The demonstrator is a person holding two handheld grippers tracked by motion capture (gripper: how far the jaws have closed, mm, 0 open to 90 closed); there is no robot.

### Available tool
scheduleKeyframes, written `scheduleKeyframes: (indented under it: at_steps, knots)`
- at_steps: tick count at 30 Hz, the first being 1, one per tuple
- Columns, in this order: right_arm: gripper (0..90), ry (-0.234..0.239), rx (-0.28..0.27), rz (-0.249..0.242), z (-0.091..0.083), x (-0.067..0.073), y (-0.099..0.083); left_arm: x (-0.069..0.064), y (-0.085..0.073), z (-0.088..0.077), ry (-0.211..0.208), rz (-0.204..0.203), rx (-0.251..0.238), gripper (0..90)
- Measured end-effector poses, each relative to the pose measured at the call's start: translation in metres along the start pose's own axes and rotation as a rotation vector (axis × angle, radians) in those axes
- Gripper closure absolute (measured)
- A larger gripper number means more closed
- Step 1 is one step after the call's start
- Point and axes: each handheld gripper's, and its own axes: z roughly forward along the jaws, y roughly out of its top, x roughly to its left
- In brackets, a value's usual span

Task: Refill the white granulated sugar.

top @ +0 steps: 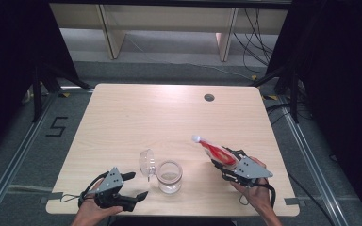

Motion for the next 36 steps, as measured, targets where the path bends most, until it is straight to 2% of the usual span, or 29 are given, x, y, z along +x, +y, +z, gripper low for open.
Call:
scheduleKeyframes:
  at_steps: [1, 2, 4, 6, 9, 10, 11, 13, 14, 15, 16, 17, 18, 19, 20, 21, 22, 23, 30, 32, 33, 35, 36]
  knots:
    - [47.0, 0.003, 0.005, -0.027, 0.001, 0.002, 0.001, -0.001, 0.0, 0.0, 0.002, -0.012, 0.002, 18.2]
    - [47.0, 0.014, 0.003, -0.035, 0.002, 0.005, 0.003, -0.002, -0.001, 0.001, 0.003, -0.03, -0.002, 18.2]
    - [47.1, 0.017, 0.008, -0.048, 0.003, 0.009, 0.005, -0.001, -0.001, 0.001, 0.004, -0.031, -0.004, 18.2]
    - [47.1, 0.018, 0.023, -0.073, 0.003, 0.012, 0.006, 0.0, -0.001, 0.0, 0.012, -0.022, 0.009, 18.2]
    - [47.1, 0.015, 0.036, -0.13, 0.004, 0.014, 0.008, 0.0, -0.001, 0.0, 0.009, -0.025, 0.002, 18.1]
    - [47.1, 0.02, 0.049, -0.147, 0.003, 0.014, 0.009, 0.001, -0.001, 0.0, 0.007, -0.008, 0.002, 18.0]
    - [47.1, 0.014, 0.051, -0.144, 0.003, 0.016, 0.009, 0.001, -0.001, 0.0, 0.006, -0.005, 0.001, 18.0]
    - [47.1, 0.013, 0.067, -0.198, 0.003, 0.016, 0.01, 0.001, -0.001, 0.0, 0.009, -0.008, 0.004, 18.0]
    - [47.1, 0.014, 0.07, -0.208, 0.003, 0.017, 0.011, 0.001, -0.001, 0.0, 0.007, -0.007, 0.005, 18.0]
    - [47.1, 0.015, 0.068, -0.193, 0.003, 0.019, 0.012, 0.001, -0.001, 0.0, 0.009, -0.008, 0.007, 18.0]
    - [47.2, 0.015, 0.072, -0.219, 0.003, 0.019, 0.013, 0.001, -0.002, 0.0, 0.013, -0.008, 0.007, 18.0]
    - [47.2, 0.004, 0.067, -0.217, 0.003, 0.021, 0.014, 0.001, -0.002, 0.0, 0.012, -0.008, 0.007, 18.0]
    - [47.2, 0.002, 0.083, -0.266, 0.002, 0.019, 0.015, 0.001, -0.002, 0.0, 0.012, -0.008, 0.008, 18.0]
    - [47.2, 0.004, 0.079, -0.257, 0.001, 0.021, 0.015, 0.001, -0.002, 0.0, 0.012, -0.006, 0.009, 18.0]
    - [47.2, 0.01, 0.083, -0.276, 0.001, 0.022, 0.016, 0.001, -0.002, 0.0, 0.012, -0.008, 0.009, 18.0]
    - [47.2, -0.002, 0.102, -0.305, -0.001, 0.022, 0.016, 0.0, -0.002, 0.0, 0.01, -0.032, 0.003, 18.0]
    - [47.2, -0.004, 0.109, -0.318, -0.001, 0.023, 0.016, 0.0, -0.002, 0.0, 0.011, -0.035, -0.003, 18.0]
    - [47.2, -0.01, 0.111, -0.344, -0.002, 0.023, 0.016, 0.001, -0.001, -0.002, 0.016, -0.008, 0.001, 18.0]
    - [47.3, -0.023, 0.14, -0.384, -0.011, 0.028, 0.019, 0.002, -0.002, 0.0, 0.009, -0.01, -0.005, 17.9]
    - [47.3, -0.02, 0.139, -0.425, -0.011, 0.028, 0.021, 0.001, -0.002, 0.0, 0.009, -0.016, -0.011, 17.9]
    - [47.3, -0.029, 0.146, -0.41, -0.013, 0.03, 0.021, 0.002, -0.002, 0.0, 0.01, -0.015, -0.011, 17.9]
    - [47.3, -0.04, 0.151, -0.42, -0.014, 0.031, 0.021, 0.001, -0.002, 0.0, 0.011, -0.014, -0.006, 17.9]
    - [47.3, -0.031, 0.145, -0.453, -0.014, 0.03, 0.023, 0.001, -0.002, 0.0, 0.013, -0.023, -0.002, 17.9]
